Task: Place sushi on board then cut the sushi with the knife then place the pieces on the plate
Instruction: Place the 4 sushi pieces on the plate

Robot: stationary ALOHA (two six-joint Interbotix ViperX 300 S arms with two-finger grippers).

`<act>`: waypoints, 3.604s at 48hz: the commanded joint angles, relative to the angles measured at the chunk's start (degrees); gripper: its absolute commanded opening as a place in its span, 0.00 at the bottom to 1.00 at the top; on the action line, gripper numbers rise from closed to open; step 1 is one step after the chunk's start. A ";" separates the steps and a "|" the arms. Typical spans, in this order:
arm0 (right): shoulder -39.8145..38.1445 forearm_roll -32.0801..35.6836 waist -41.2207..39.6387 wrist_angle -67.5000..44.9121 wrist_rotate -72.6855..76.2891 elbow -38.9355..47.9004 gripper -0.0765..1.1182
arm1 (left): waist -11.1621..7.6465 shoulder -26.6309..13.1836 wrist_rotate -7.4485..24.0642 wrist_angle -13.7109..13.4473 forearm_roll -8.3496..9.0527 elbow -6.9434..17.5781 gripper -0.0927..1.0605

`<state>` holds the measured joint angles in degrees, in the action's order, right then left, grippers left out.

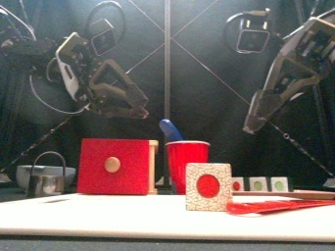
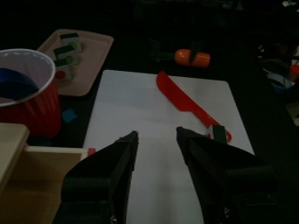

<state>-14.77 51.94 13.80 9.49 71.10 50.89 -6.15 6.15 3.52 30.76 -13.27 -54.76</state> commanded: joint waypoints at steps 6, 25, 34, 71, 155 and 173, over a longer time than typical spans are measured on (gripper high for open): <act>11.34 1.23 3.96 -0.97 0.00 -10.99 0.79 | 0.18 0.35 0.00 0.26 0.26 1.49 0.77; 20.57 0.35 5.54 -1.76 0.09 -16.96 0.79 | 0.09 0.26 -0.09 0.26 0.26 1.49 0.77; 22.24 -1.67 5.54 -1.76 0.09 -17.31 0.78 | 0.00 0.26 -0.18 0.26 0.18 1.23 0.77; 8.35 -12.04 1.14 26.63 0.53 -12.92 0.51 | -0.09 1.67 -0.09 0.26 0.09 0.09 0.77; -13.54 -25.93 -43.95 23.03 1.14 13.10 0.51 | -0.09 3.43 -0.09 0.26 0.88 -2.46 0.77; -13.45 -26.10 -43.07 21.01 1.23 14.41 0.74 | -0.09 4.31 -0.18 0.26 0.88 -2.64 0.77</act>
<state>-27.95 25.93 -29.62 30.76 72.33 65.74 -6.24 9.76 3.43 30.85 -12.48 -57.92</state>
